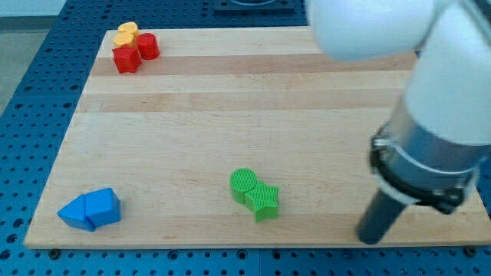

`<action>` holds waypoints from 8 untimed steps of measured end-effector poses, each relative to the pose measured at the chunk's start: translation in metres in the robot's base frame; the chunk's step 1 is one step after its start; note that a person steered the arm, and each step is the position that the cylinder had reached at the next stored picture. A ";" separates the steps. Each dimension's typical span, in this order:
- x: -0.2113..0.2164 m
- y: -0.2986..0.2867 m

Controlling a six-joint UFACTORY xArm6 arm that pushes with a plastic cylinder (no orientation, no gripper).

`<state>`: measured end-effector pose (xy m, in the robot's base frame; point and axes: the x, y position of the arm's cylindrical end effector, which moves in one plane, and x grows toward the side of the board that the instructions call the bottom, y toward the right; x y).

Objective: Move the green blocks towards the top left of the board

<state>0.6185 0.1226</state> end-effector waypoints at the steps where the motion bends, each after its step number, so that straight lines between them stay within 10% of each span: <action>1: 0.000 -0.030; 8: -0.055 -0.126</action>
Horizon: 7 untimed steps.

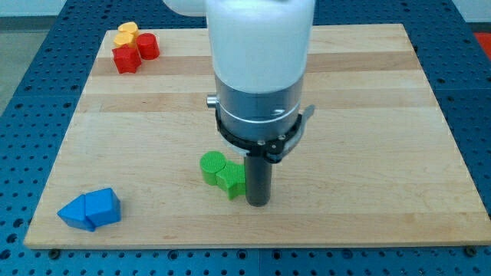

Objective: Move the green blocks towards the top left of the board

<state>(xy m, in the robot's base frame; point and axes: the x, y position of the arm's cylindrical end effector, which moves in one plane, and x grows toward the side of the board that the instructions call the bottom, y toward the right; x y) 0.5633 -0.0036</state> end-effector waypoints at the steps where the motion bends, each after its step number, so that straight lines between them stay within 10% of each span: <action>1: -0.007 -0.020; 7: -0.109 -0.131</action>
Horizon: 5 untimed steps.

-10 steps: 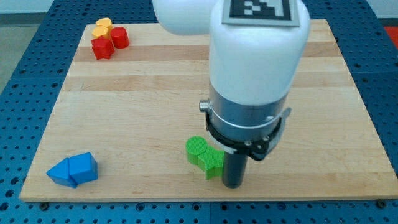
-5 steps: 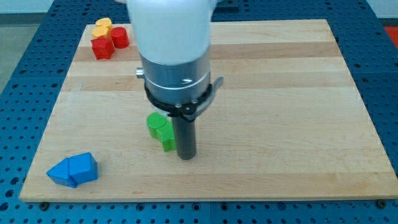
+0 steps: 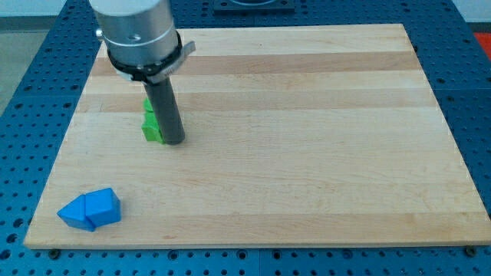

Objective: Move the green blocks towards the top left of the board

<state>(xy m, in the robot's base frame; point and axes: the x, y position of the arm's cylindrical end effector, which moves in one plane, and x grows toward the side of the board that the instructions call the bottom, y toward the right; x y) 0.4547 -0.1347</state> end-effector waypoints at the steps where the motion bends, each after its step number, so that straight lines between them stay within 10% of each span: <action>1: -0.022 -0.021; 5: -0.024 -0.039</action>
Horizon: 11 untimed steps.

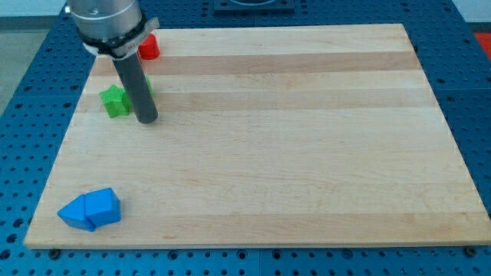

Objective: Move the green blocks towards the top left of the board

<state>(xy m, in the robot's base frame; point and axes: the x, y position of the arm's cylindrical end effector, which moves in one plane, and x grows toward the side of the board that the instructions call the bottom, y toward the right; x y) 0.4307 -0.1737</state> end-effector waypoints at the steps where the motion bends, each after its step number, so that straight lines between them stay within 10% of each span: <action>1: 0.018 -0.023; 8: -0.092 -0.059; 11: -0.045 -0.022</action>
